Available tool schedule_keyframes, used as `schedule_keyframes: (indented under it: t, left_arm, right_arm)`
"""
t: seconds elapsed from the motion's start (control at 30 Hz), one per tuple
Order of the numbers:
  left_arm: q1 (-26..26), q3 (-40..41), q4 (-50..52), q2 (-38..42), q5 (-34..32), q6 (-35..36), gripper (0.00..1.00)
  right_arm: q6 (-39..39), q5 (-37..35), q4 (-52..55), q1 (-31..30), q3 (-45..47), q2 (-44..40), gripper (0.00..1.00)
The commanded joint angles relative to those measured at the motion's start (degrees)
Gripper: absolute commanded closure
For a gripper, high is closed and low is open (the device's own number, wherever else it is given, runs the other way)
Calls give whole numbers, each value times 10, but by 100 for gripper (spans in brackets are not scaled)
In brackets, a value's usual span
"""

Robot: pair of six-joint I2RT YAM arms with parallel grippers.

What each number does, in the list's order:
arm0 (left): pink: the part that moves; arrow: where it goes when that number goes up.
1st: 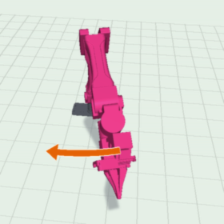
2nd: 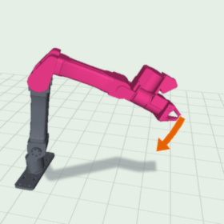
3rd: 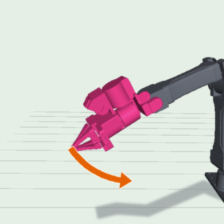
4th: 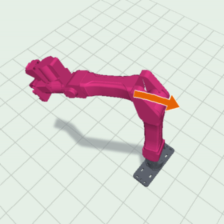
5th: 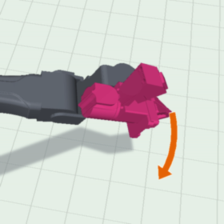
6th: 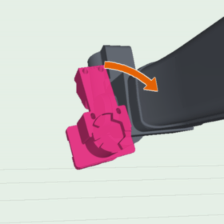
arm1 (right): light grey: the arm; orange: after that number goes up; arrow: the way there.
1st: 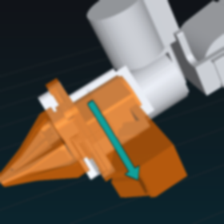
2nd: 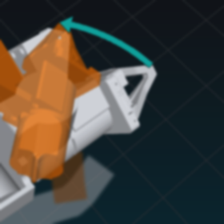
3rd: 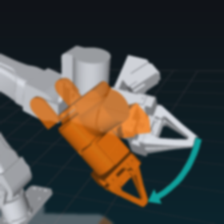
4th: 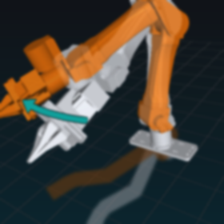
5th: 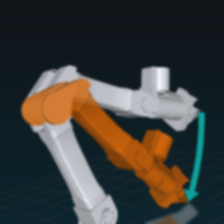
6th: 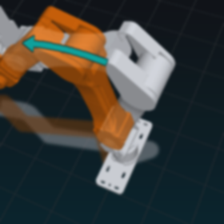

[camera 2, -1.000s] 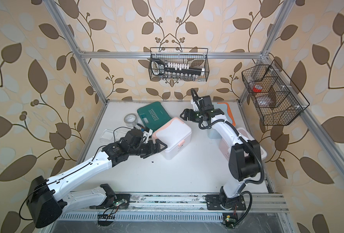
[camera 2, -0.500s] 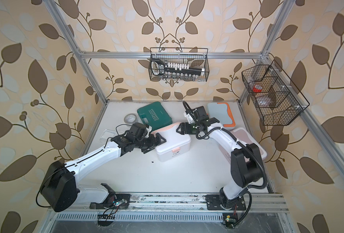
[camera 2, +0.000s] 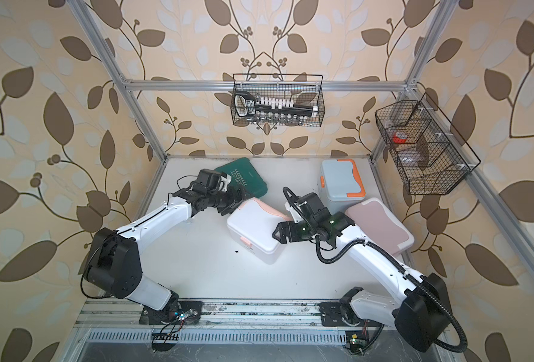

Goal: Open first aid kits and take out gauze
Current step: Adjust the first aid kit at the center of the board.

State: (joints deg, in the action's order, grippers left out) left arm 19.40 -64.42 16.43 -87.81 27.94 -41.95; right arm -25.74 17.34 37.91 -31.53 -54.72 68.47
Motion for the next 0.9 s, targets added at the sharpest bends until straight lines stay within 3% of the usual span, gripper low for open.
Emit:
schedule_keyframes:
  t: [0.0, 0.2, 0.47, 0.67, 0.87]
  left_arm:
    - [-21, 2, 20, 47, 25, 26, 1]
    - [-22, 72, 80, 185, -12, 25, 1]
    - [-18, 167, 94, 321, 6, -32, 1]
    - [11, 201, 4, 277, 37, -66, 1]
    - [20, 184, -78, 187, 53, -66, 1]
  right_arm:
    - [2, -54, 37, 11, -45, -17, 3]
    - [26, -25, 15, 15, -126, 39, 1]
    - [78, 3, -4, 18, -237, 189, 1]
    - [104, 8, 13, 17, -251, 246, 4]
    - [96, 22, 11, -1, -172, 187, 13]
